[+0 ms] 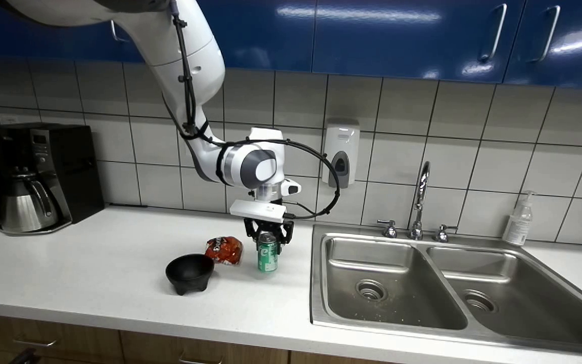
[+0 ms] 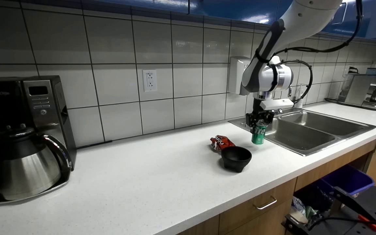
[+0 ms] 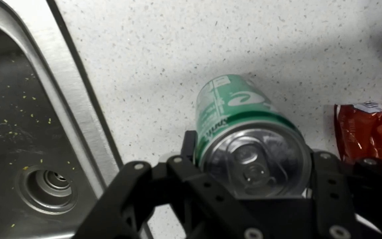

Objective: Put the can in the bowl

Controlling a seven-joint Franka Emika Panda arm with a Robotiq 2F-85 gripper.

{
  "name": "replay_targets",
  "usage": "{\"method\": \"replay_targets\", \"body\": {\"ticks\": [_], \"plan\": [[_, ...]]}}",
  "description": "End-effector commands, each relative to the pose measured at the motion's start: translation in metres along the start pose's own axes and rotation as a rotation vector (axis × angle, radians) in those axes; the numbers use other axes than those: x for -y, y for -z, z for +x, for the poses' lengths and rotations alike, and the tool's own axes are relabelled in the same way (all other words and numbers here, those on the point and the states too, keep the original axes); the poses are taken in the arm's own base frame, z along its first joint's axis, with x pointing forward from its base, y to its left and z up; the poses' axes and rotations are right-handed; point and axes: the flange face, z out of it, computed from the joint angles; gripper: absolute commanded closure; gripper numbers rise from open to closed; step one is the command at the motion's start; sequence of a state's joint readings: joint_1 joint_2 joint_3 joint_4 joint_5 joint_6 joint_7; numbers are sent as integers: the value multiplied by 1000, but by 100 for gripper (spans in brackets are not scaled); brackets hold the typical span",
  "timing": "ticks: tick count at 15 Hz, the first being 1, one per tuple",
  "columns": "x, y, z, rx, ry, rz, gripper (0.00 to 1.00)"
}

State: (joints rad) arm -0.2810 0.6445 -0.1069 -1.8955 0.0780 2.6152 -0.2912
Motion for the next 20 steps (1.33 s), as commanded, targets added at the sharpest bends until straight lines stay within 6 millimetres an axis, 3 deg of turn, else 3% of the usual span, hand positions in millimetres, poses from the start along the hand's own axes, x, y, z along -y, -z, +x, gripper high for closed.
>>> {"method": "replay_targets", "body": {"ticks": [1, 11, 20], "plan": [[3, 29, -9, -20, 1, 22, 61], [27, 58, -33, -34, 35, 48, 61], [61, 77, -61, -29, 91, 75, 61]]}}
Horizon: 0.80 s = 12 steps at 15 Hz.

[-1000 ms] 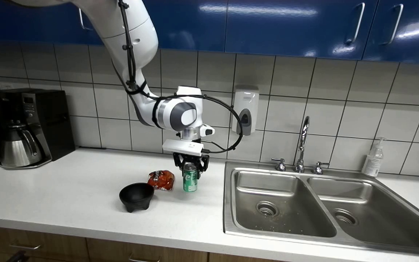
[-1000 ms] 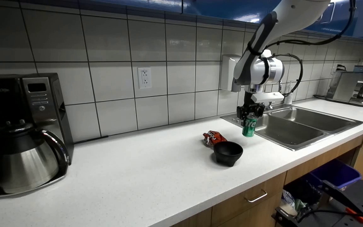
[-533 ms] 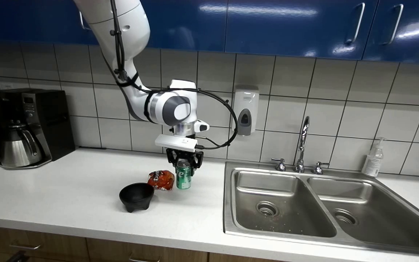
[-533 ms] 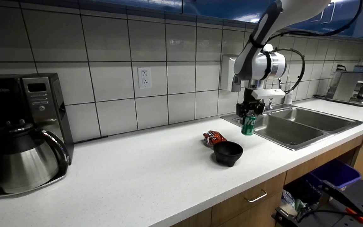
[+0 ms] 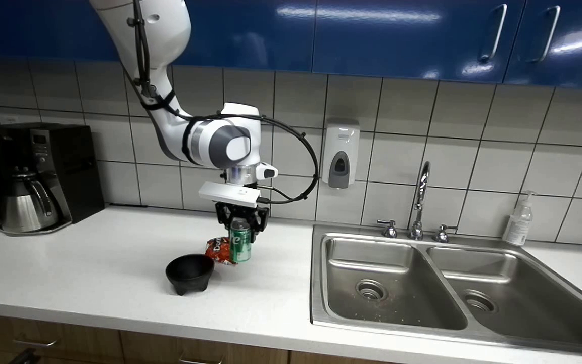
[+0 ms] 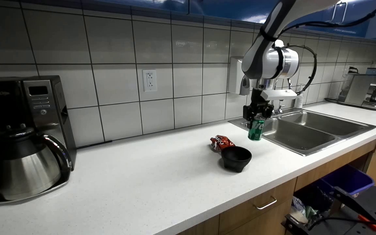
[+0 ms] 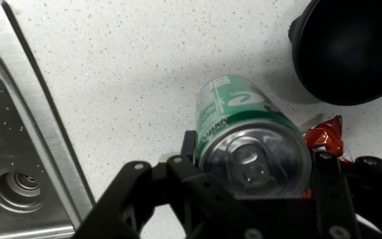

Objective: Put the can in the bowl

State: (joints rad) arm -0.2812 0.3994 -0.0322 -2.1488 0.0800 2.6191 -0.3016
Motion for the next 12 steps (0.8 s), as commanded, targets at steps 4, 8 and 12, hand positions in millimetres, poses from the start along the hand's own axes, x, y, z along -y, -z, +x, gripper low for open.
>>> {"method": "replay_targets", "body": {"ticks": [4, 8, 12], "plan": [[29, 27, -25, -21, 62, 26, 61], [47, 34, -37, -23, 100, 36, 61], [66, 38, -46, -20, 136, 42, 61]]}}
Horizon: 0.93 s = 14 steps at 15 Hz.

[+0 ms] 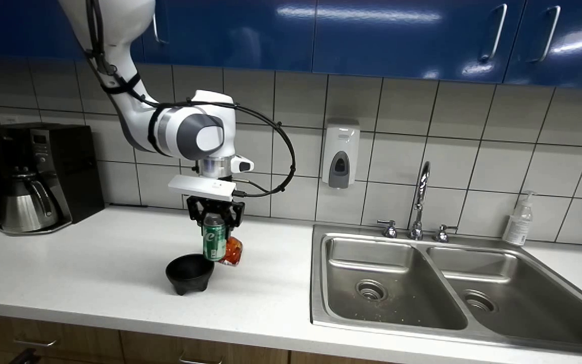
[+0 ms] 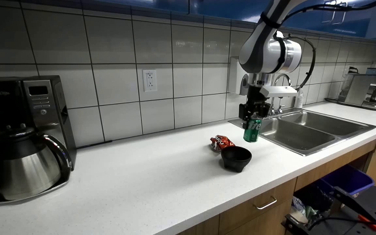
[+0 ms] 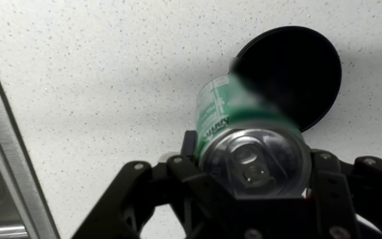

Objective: Put the can in the bowl

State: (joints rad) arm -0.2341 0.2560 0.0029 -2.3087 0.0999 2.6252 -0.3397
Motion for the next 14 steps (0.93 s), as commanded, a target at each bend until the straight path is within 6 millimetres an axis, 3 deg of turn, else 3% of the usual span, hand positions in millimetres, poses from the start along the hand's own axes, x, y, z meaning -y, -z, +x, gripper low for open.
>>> {"method": "replay_targets", "body": {"ticks": [1, 14], "plan": [[20, 16, -13, -25, 46, 10, 61], [72, -8, -19, 7, 141, 4, 61]]}}
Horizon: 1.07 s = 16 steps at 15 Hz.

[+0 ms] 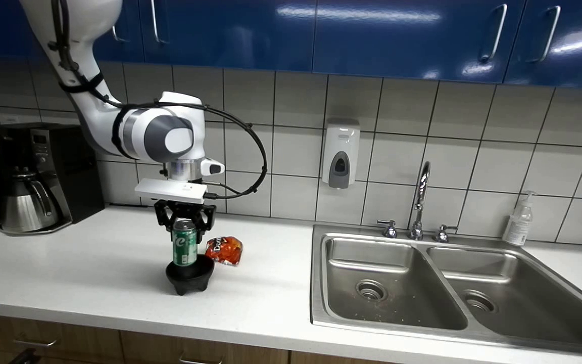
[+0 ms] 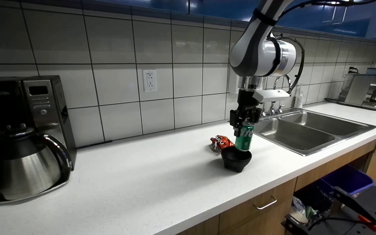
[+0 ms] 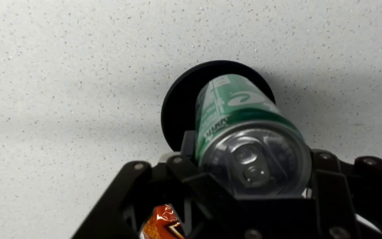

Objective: Put the can in the bowl

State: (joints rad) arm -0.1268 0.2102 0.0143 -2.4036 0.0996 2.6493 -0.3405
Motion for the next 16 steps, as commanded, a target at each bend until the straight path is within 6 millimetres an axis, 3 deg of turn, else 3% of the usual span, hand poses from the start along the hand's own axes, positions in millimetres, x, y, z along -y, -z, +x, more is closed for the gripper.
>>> {"method": "replay_targets", "body": {"ticks": [1, 16], "plan": [[9, -1, 0, -22, 26, -14, 61], [6, -42, 3, 14, 46, -65, 61]]}}
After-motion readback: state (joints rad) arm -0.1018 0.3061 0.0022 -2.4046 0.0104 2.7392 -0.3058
